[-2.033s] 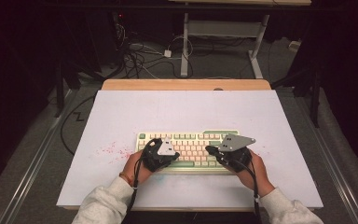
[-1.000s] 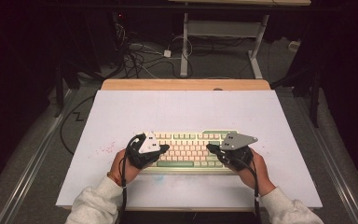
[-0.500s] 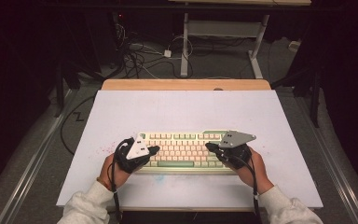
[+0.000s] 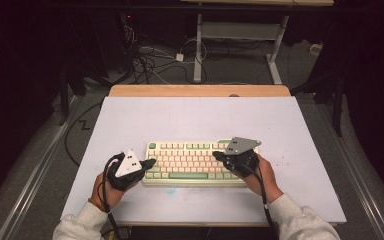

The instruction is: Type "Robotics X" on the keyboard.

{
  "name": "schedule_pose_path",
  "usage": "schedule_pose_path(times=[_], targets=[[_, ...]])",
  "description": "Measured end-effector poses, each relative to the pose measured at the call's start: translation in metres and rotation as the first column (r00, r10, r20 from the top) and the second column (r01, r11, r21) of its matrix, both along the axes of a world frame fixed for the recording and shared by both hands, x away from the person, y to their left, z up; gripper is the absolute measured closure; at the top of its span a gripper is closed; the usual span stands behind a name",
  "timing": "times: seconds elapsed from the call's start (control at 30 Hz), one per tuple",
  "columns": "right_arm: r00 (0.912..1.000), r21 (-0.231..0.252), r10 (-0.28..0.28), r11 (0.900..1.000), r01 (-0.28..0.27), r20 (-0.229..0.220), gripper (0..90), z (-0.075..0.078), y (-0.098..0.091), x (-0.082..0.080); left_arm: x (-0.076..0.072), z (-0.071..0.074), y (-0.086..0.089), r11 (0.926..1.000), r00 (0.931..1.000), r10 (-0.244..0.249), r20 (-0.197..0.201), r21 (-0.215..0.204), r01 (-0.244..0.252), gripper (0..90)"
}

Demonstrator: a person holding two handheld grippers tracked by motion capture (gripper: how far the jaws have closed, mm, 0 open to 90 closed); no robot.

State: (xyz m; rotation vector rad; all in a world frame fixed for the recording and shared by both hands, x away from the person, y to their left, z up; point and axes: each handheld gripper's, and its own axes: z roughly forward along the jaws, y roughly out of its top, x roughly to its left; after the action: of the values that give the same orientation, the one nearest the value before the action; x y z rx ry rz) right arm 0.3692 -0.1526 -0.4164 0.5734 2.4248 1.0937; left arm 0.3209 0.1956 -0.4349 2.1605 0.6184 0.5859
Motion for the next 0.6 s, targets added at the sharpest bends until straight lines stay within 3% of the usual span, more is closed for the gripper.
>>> schedule_pose_path(times=[0.23,0.6], targets=[[0.9996,-0.040,0.007,0.9992,-0.008,-0.027,90.0,-0.010,0.017,0.010,-0.006,-0.002,0.009,0.9999,0.9999,0.012,-0.003,-0.010,-0.012,87.3],[0.9987,-0.083,-0.009,0.9965,0.004,-0.051,90.0,-0.024,0.027,0.023,-0.010,-0.008,0.017,0.9998,0.9997,0.018,-0.017,-0.011,-0.018,87.3]])
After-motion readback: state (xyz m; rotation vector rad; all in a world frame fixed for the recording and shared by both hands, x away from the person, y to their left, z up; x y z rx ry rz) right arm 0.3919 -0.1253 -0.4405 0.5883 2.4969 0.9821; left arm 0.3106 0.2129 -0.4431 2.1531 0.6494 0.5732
